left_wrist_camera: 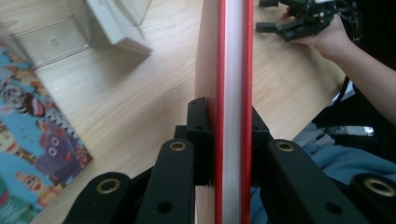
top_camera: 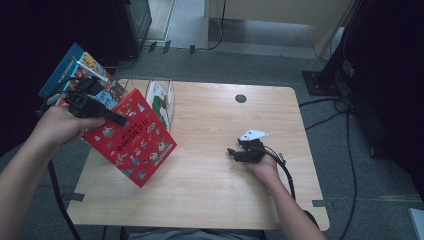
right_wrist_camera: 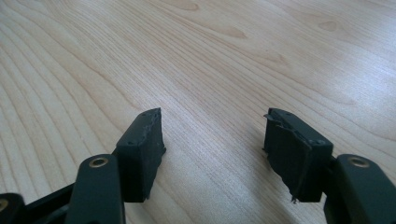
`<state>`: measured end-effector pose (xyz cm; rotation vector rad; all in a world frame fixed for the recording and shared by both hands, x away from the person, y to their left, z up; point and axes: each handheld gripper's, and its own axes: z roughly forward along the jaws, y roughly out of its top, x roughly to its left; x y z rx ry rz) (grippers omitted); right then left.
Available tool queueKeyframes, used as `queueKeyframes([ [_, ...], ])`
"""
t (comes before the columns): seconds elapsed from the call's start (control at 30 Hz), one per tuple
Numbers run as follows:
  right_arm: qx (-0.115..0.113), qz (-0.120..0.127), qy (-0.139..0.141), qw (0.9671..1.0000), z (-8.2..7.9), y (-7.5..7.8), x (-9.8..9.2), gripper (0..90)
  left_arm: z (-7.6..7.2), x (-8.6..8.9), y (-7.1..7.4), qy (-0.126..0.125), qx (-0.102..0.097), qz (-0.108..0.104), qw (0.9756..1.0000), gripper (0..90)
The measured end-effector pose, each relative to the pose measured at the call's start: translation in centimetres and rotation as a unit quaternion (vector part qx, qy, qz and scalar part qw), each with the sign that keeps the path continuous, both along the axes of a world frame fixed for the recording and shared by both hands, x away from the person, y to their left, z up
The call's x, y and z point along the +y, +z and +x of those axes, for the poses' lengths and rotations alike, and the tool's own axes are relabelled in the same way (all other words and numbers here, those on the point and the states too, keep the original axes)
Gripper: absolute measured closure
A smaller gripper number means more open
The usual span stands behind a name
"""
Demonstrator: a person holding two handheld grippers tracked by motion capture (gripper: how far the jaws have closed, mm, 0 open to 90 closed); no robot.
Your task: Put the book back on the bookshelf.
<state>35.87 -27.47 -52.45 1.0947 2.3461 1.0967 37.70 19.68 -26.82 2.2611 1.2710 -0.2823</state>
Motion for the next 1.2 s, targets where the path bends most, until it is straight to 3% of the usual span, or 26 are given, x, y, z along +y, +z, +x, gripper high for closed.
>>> queueKeyframes([
  [0.5, 0.002, -0.003, -0.006, 1.0000, 0.0, 0.0, 0.1, 32.4, -0.2, 4.8, 0.0, 0.061, 0.009, -0.003, 0.9981, 79.5],
  [0.7, 0.003, -0.002, -0.009, 1.0000, 0.0, 0.0, 0.1, 31.7, 0.6, 6.3, -0.3, 0.099, 0.020, 0.006, 0.9949, 79.6],
  [0.9, 0.003, -0.003, -0.008, 1.0000, 0.0, 0.0, 0.1, 31.7, 1.6, 7.6, -0.3, 0.145, 0.030, 0.006, 0.9889, 79.5],
  [1.2, 0.002, -0.003, -0.010, 0.9999, 0.0, 0.0, 0.1, 31.4, 3.8, 7.7, -0.2, 0.176, 0.032, 0.014, 0.9837, 79.5],
])
